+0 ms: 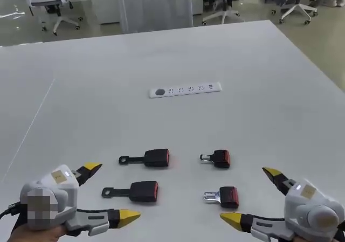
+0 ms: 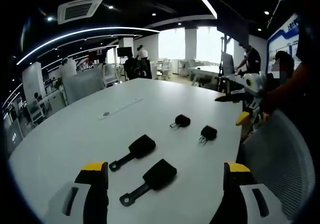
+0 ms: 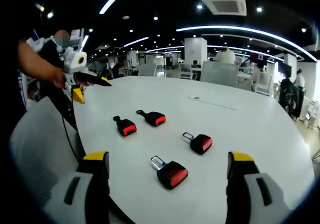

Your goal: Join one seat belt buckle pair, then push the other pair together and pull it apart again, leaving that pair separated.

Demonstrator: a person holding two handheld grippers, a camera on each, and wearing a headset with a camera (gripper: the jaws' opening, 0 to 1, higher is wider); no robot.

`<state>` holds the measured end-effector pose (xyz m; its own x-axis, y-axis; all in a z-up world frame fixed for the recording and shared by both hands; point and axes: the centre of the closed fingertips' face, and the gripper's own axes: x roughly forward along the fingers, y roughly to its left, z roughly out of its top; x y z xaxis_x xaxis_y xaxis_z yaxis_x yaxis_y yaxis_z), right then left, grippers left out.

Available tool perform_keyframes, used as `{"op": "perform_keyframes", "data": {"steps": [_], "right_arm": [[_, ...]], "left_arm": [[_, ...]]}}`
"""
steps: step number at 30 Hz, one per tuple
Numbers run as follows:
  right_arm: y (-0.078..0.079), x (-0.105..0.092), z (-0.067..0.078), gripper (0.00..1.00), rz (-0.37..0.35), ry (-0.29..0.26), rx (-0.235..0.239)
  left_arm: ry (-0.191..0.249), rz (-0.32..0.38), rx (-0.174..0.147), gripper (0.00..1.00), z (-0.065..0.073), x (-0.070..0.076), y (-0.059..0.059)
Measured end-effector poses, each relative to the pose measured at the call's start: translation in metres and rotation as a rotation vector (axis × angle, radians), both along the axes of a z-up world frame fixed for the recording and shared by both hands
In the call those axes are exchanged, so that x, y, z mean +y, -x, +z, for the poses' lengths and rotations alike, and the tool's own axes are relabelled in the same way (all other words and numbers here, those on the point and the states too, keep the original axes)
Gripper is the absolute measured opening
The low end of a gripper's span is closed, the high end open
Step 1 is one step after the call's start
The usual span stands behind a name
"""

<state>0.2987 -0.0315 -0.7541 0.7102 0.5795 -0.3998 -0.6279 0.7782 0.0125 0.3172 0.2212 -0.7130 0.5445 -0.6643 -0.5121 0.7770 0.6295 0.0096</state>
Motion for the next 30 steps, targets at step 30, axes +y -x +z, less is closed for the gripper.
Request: {"op": "perform_keyframes", "data": {"steps": [30], "right_arm": [[0.002, 0.009, -0.009, 0.98, 0.034, 0.013, 0.027]], "left_arm": [[-0.046, -0.073, 0.026, 0.97, -0.016, -0.008, -0.001]]}}
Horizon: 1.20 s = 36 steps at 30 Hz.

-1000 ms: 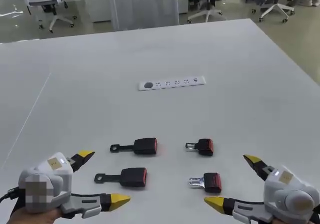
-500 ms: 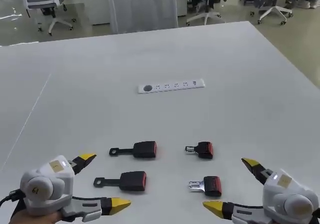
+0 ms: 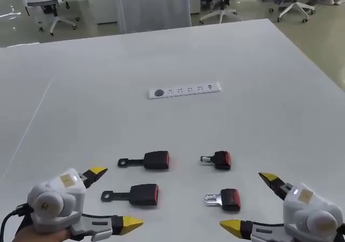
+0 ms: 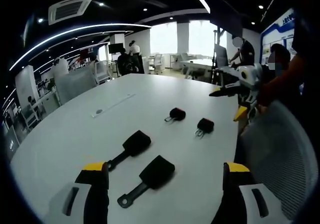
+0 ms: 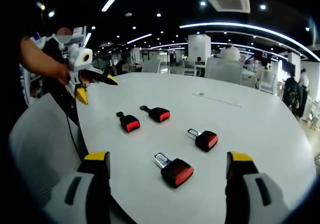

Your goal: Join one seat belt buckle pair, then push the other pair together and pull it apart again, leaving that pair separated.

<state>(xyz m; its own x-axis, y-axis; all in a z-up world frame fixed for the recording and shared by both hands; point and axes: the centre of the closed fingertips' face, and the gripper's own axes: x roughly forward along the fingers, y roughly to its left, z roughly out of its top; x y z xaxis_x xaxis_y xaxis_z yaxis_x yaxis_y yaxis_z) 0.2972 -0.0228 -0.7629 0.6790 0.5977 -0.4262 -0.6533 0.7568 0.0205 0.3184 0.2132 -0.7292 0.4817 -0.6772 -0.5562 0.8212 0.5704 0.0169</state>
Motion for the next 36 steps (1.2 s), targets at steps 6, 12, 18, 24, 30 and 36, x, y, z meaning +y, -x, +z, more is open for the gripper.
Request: {"op": "perform_keyframes", "data": {"steps": [6, 12, 18, 24, 30, 36], "right_arm": [[-0.003, 0.001, 0.000, 0.96, 0.008, -0.002, -0.005], [-0.004, 0.001, -0.004, 0.96, 0.012, 0.002, 0.000], [-0.004, 0.001, -0.009, 0.95, 0.017, 0.005, 0.015], [-0.007, 0.000, -0.018, 0.96, 0.018, 0.010, 0.038], [-0.009, 0.003, -0.020, 0.95, 0.032, 0.002, 0.045], [-0.010, 0.005, -0.026, 0.95, 0.056, 0.001, 0.063]], "left_arm": [[-0.013, -0.019, 0.002, 0.96, -0.001, -0.001, -0.001], [-0.042, -0.059, -0.004, 0.95, -0.002, -0.007, -0.002], [-0.066, -0.093, 0.005, 0.94, -0.008, -0.011, -0.003], [-0.067, -0.099, 0.026, 0.93, -0.014, -0.011, -0.007], [-0.091, -0.119, 0.040, 0.92, -0.020, -0.013, -0.011], [-0.102, -0.136, 0.054, 0.91, -0.026, -0.015, -0.016]]}}
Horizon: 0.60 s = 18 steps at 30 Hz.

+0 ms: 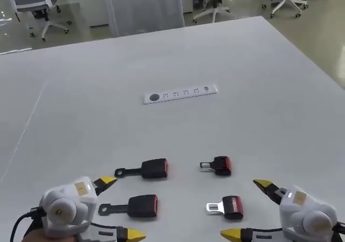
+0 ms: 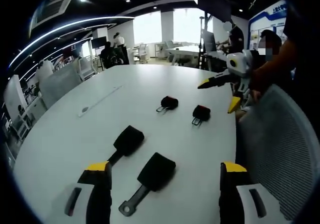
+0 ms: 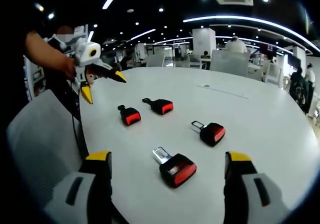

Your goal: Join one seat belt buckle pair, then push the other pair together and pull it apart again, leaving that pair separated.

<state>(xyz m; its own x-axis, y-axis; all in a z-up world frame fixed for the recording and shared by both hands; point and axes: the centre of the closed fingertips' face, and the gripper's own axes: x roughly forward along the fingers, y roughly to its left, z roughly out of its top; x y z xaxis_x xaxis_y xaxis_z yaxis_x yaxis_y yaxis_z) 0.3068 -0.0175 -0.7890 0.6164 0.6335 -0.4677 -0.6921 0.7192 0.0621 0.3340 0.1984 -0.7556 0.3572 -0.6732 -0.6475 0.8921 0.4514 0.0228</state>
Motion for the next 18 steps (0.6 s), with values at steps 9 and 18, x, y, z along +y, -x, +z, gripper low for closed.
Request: {"op": "perform_keyframes", "data": {"steps": [9, 18], "right_arm": [[-0.009, 0.001, -0.009, 0.92, 0.047, 0.023, 0.026], [-0.009, 0.012, -0.023, 0.91, 0.135, 0.026, 0.084]], "left_arm": [[-0.028, -0.050, 0.011, 0.88, -0.011, -0.001, -0.009], [-0.061, -0.114, 0.060, 0.84, -0.034, -0.004, -0.014]]}}
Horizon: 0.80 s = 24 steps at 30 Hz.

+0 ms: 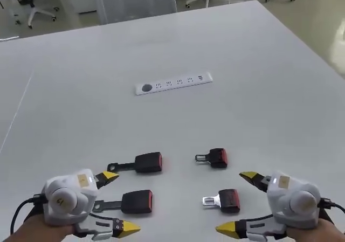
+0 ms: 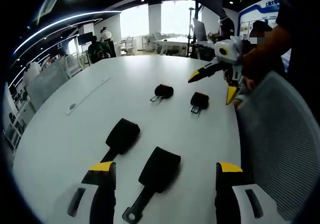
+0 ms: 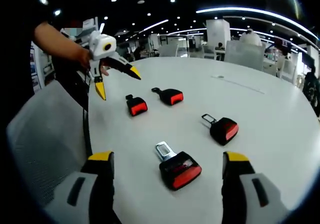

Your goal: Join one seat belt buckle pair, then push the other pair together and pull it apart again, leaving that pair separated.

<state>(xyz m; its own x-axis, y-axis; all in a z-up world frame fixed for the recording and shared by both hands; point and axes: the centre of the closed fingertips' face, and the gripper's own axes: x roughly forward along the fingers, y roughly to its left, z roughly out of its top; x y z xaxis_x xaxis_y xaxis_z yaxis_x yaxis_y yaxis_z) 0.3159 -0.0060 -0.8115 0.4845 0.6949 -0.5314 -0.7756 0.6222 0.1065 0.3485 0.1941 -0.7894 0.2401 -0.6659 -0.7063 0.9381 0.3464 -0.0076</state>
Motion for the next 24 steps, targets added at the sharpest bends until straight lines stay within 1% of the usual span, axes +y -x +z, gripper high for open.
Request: {"op": "perform_keyframes", "data": {"steps": [3, 4, 5, 7, 8, 9, 11, 12, 14, 16, 18, 19, 21, 24], "right_arm": [[-0.002, 0.001, -0.006, 0.88, 0.020, 0.020, 0.009], [-0.002, 0.001, -0.007, 0.86, 0.025, 0.019, 0.014], [-0.003, 0.002, -0.009, 0.86, 0.030, 0.014, 0.021], [-0.005, 0.001, -0.010, 0.86, 0.038, 0.021, 0.019], [-0.006, 0.001, -0.011, 0.86, 0.042, 0.023, 0.021], [-0.007, 0.001, -0.012, 0.85, 0.045, 0.024, 0.027], [-0.008, -0.001, -0.015, 0.84, 0.056, 0.037, 0.034], [-0.009, -0.001, -0.017, 0.84, 0.062, 0.041, 0.041], [-0.010, -0.002, -0.019, 0.84, 0.069, 0.046, 0.042], [-0.012, -0.004, -0.022, 0.83, 0.074, 0.046, 0.054], [-0.013, -0.006, -0.026, 0.82, 0.088, 0.060, 0.067], [-0.013, -0.007, -0.028, 0.81, 0.095, 0.065, 0.076], [-0.013, -0.008, -0.030, 0.79, 0.110, 0.069, 0.080], [-0.012, -0.009, -0.031, 0.77, 0.127, 0.070, 0.092]], "left_arm": [[-0.013, -0.020, 0.007, 0.83, -0.005, -0.002, -0.002], [-0.018, -0.028, 0.012, 0.82, -0.007, -0.002, -0.001], [-0.026, -0.042, 0.016, 0.82, -0.010, -0.002, -0.001], [-0.049, -0.069, 0.013, 0.80, -0.015, -0.002, -0.002], [-0.043, -0.070, 0.019, 0.79, -0.016, -0.003, -0.004], [-0.027, -0.072, 0.032, 0.78, -0.016, -0.005, -0.005], [-0.032, -0.072, 0.035, 0.76, -0.019, -0.005, -0.008], [-0.050, -0.084, 0.034, 0.76, -0.023, -0.004, -0.010], [-0.073, -0.107, 0.042, 0.75, -0.029, -0.003, -0.011], [-0.076, -0.127, 0.038, 0.73, -0.031, -0.003, -0.012], [-0.076, -0.126, 0.051, 0.71, -0.035, -0.003, -0.014], [-0.086, -0.131, 0.058, 0.71, -0.037, -0.002, -0.014], [-0.103, -0.149, 0.060, 0.70, -0.042, 0.000, -0.015], [-0.117, -0.182, 0.066, 0.68, -0.045, -0.002, -0.015]]}}
